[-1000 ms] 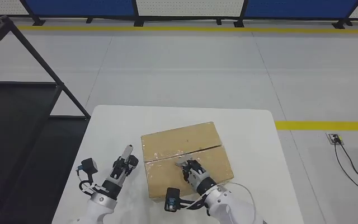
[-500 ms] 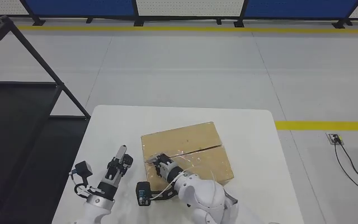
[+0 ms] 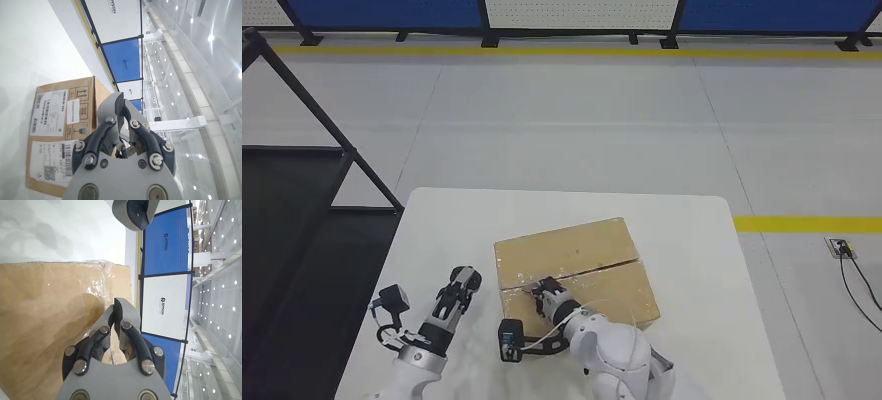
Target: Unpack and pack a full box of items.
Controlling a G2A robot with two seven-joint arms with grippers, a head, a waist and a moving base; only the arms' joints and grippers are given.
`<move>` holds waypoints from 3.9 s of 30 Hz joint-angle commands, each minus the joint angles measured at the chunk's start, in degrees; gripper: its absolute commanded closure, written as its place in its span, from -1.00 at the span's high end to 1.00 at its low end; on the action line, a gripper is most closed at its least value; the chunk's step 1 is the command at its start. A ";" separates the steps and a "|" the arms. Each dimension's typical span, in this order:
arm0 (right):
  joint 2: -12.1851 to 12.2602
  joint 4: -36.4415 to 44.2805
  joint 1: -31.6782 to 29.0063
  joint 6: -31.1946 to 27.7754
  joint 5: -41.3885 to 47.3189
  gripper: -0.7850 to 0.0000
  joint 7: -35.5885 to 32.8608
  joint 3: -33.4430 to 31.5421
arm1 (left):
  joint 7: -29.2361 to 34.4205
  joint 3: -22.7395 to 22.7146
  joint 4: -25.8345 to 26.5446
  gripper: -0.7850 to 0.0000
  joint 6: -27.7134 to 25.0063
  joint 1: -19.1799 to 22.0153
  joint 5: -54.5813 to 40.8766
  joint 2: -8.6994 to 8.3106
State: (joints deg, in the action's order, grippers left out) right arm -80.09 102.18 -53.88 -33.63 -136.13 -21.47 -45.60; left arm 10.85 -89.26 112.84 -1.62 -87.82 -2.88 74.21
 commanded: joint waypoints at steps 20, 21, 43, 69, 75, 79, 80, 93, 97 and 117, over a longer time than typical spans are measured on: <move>0.07 2.42 -4.57 1.51 -1.45 -1.00 -5.97 -6.24 | 0.42 -0.45 -0.26 -1.00 0.40 0.68 0.13 -0.19; 0.11 2.81 -4.84 1.36 -1.47 -1.00 -6.15 -6.62 | 0.36 -0.45 -0.28 -1.00 0.42 0.71 0.07 -0.19; -0.47 6.75 -8.32 11.93 -6.79 -1.00 -4.50 -7.07 | -0.14 -0.45 -0.25 -1.00 0.20 0.42 -0.20 -0.27; -3.30 0.75 -4.11 1.06 -6.85 -1.00 -13.11 -5.40 | 0.56 -0.83 -0.14 -1.00 -0.40 0.14 -0.50 -0.43; -3.09 2.76 -6.30 1.21 -7.85 -1.00 -13.94 -7.51 | 0.84 -0.69 -0.19 -1.00 -0.10 0.50 -0.28 -0.48; -3.09 4.32 -7.19 2.12 -8.21 -1.00 -13.37 -8.21 | 0.82 -0.66 -0.22 -1.00 -0.05 0.57 -0.29 -0.50; -3.02 5.21 -7.37 2.54 -8.27 -1.00 -11.79 -8.28 | 0.81 -0.66 -0.23 -1.00 -0.05 0.58 -0.30 -0.50; -3.16 2.39 -7.31 2.03 -9.49 -1.00 -9.61 -10.08 | 0.48 -1.08 -0.48 -1.00 -0.41 0.42 -0.93 -0.55; -3.38 1.41 -6.51 0.79 -9.00 -1.00 -10.41 -10.63 | 0.45 -1.31 -0.50 -1.00 -0.52 0.29 -1.01 -0.58; -3.20 10.18 -13.42 4.57 -12.28 -1.00 -17.77 -16.69 | 0.64 -2.12 0.07 -1.00 -1.26 -0.08 -1.50 -0.73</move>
State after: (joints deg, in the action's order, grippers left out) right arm -83.33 111.62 -66.74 -30.02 -148.03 -38.71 -61.67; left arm 11.55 -91.18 112.83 -2.78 -87.81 -4.24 73.49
